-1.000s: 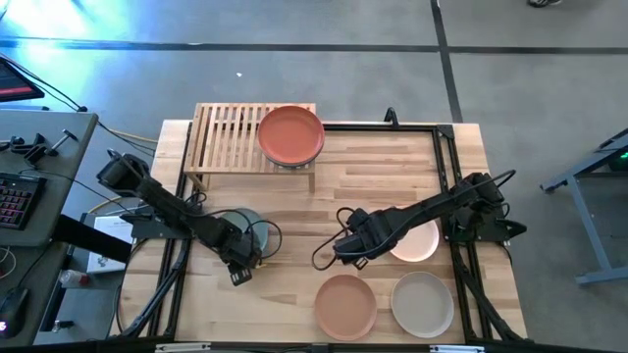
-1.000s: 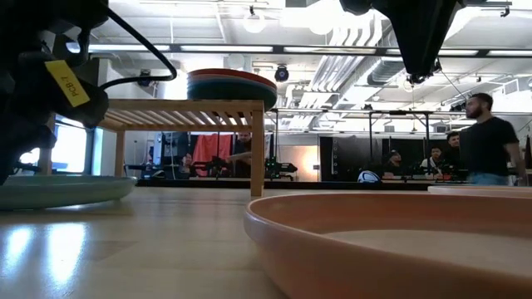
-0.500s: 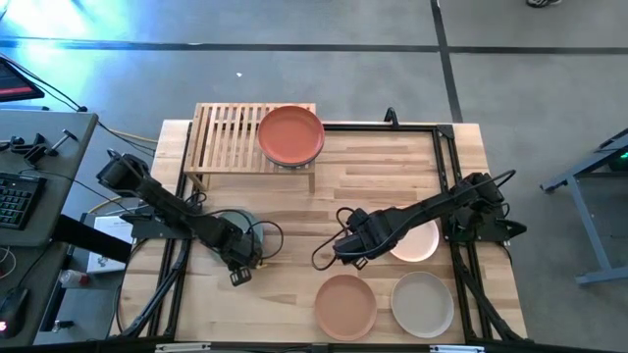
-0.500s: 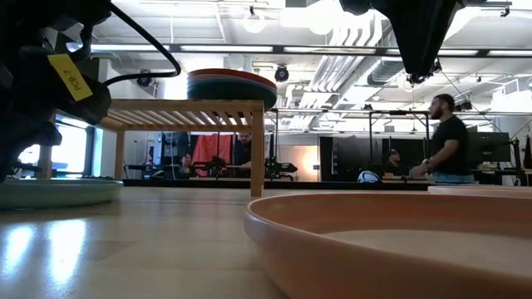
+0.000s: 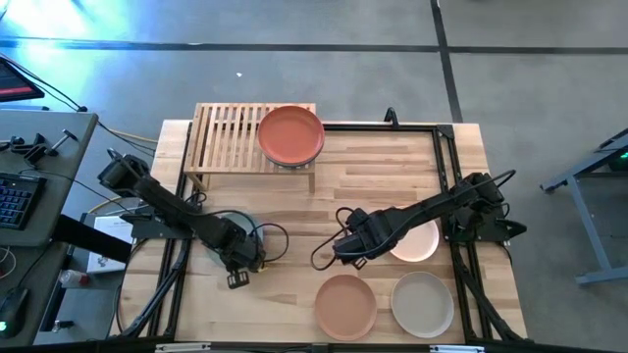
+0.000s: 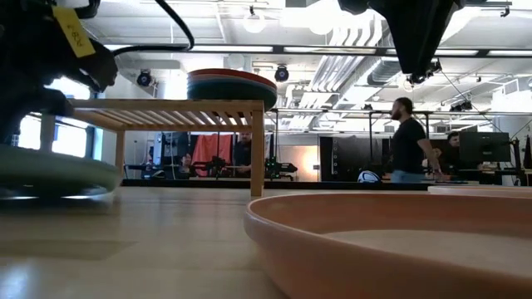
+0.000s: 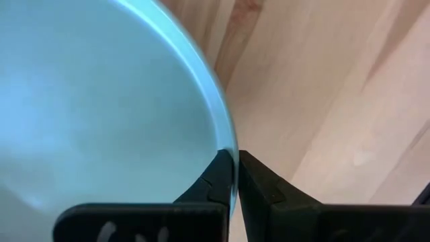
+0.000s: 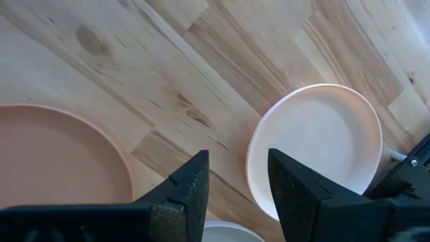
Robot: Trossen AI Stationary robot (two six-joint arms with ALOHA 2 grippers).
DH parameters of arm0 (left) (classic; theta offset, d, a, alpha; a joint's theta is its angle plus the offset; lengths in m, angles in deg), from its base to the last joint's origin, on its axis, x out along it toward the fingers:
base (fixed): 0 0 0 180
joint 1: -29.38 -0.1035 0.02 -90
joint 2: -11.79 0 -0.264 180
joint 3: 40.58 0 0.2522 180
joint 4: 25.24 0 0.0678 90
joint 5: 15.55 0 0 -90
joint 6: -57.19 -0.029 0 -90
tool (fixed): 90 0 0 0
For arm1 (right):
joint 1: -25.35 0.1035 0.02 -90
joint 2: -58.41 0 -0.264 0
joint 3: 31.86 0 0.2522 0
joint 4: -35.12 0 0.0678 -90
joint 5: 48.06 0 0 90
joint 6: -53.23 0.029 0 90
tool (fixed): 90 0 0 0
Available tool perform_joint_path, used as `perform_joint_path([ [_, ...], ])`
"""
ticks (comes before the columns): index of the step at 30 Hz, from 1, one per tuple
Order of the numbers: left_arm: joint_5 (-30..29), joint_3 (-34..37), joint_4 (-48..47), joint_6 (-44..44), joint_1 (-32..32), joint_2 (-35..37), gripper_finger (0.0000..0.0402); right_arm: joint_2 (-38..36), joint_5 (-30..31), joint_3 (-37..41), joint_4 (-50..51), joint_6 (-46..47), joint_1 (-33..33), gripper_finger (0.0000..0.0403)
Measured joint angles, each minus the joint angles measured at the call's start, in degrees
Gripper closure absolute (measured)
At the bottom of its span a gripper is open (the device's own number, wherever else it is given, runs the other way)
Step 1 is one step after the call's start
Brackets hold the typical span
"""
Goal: Place and stack plates onto a shelf
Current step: Put the light green plate on the shelf
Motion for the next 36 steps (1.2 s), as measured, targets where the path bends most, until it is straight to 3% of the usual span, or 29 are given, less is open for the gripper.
perform_joint_path([
  [14,0.01,-11.70,-18.10,-5.32,0.00,0.09,0.0400,0.00,1.22,0.00,-0.60,-0.02,0.00,0.0272],
  [28,0.45,-32.32,-41.47,-10.72,0.00,0.15,0.0400,0.00,1.73,0.00,-0.97,-0.02,0.01,0.0272],
  [36,-1.57,-37.11,-42.00,-10.96,-0.65,3.91,0.0400,0.00,1.75,-0.02,-1.33,-0.02,0.02,0.0272],
])
